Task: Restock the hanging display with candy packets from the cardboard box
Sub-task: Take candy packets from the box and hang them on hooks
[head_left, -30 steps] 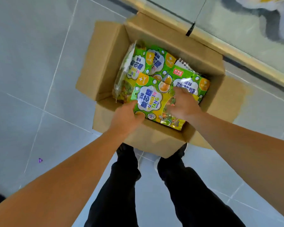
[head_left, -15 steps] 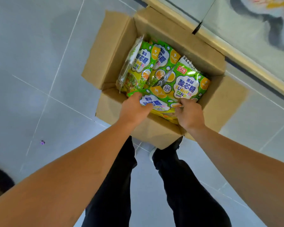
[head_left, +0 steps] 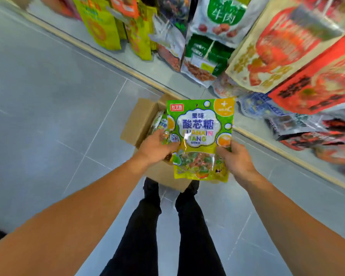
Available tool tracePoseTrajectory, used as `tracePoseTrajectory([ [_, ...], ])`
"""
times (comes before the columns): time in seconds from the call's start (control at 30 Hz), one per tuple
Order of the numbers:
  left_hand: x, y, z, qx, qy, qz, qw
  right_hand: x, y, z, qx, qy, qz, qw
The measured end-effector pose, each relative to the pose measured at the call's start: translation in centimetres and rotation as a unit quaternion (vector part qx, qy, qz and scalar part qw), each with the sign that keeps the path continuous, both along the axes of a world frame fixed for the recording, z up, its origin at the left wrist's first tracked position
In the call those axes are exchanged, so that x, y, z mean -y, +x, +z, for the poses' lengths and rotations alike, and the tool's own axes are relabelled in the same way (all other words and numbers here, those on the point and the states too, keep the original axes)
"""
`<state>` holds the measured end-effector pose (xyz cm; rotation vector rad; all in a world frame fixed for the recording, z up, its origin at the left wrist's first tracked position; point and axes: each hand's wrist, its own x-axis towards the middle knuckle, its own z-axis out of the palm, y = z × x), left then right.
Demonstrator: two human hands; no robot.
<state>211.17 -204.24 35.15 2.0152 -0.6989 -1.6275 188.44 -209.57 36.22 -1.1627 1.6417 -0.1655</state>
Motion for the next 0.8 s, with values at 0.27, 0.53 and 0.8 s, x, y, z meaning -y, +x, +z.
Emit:
tracePoseTrajectory([
  [0.27,-0.1,0.4,14.8,-0.169,-0.063,-0.039,0.983,-2.1,0.5,15.8,0.125,-0.028,-0.126,0.984],
  [0.53,0.5,-3.8,23.5,-0.191,-0.155,-0.095,0.965,-5.1,-2.6,25.5,0.193,-0.084,-0.226,0.951],
  [0.8,1.4,-13.3,32.0,-0.144,-0.274,-0.236,0.921,-8.9,-10.4,32.7,0.188,-0.201,-0.319,0.907],
])
